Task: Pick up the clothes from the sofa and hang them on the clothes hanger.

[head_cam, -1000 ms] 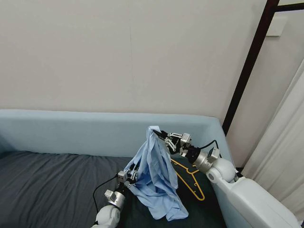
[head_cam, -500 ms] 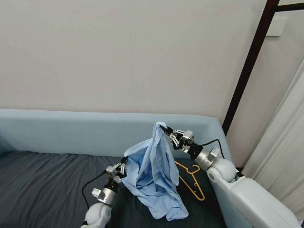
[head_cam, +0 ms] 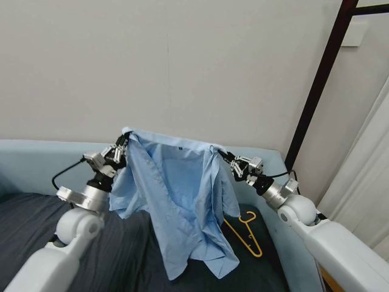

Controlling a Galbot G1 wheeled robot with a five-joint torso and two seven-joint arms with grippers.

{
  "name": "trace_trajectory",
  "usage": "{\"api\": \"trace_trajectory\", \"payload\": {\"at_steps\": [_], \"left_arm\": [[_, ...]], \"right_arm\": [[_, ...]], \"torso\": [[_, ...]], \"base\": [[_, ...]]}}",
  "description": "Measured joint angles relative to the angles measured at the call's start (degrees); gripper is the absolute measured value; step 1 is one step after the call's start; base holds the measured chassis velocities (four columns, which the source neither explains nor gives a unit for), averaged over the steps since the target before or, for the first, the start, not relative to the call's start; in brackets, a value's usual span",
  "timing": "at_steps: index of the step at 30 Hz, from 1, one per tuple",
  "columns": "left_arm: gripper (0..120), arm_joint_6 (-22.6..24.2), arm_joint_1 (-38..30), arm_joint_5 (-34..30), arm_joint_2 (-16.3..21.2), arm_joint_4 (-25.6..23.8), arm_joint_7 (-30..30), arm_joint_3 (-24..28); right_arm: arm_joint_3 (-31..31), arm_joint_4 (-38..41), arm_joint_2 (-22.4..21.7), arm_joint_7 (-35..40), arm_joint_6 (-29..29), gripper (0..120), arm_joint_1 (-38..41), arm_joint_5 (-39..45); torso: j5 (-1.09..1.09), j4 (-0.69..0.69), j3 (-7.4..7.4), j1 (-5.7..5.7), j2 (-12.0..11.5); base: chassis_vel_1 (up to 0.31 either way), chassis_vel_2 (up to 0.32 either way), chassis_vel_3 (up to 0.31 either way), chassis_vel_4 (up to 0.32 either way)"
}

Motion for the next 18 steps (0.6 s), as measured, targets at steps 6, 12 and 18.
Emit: {"api": "trace_trajectory", "payload": {"at_steps": [6, 12, 18], "left_arm": [[0, 1.90, -6.18, -5.42, 8.11, -2.83, -2.10, 0.32], [0, 3.09, -9.34, -8.57, 13.92, -5.08, -2.32, 0.07], [0, 3.98, -6.53, -7.36, 16.23, -6.87, -1.39, -2.01]], "right_arm": [[-0.66, 2.61, -3.98, -5.52, -3.35, 0, 9.14, 8.18], [-5.00, 5.86, -7.92, -4.88, -7.80, 0, 19.37, 12.50], [-9.57, 6.58, -12.10, -5.05, -18.53, 0, 27.57, 4.67]], "torso": [[-0.01, 0.02, 0.01, 0.01, 0.00], [0.00, 0.02, 0.00, 0.01, 0.00], [0.00, 0.02, 0.00, 0.01, 0.00]], "base": [[0.000, 0.000, 0.000, 0.000], [0.000, 0.000, 0.000, 0.000], [0.000, 0.000, 0.000, 0.000]]}}
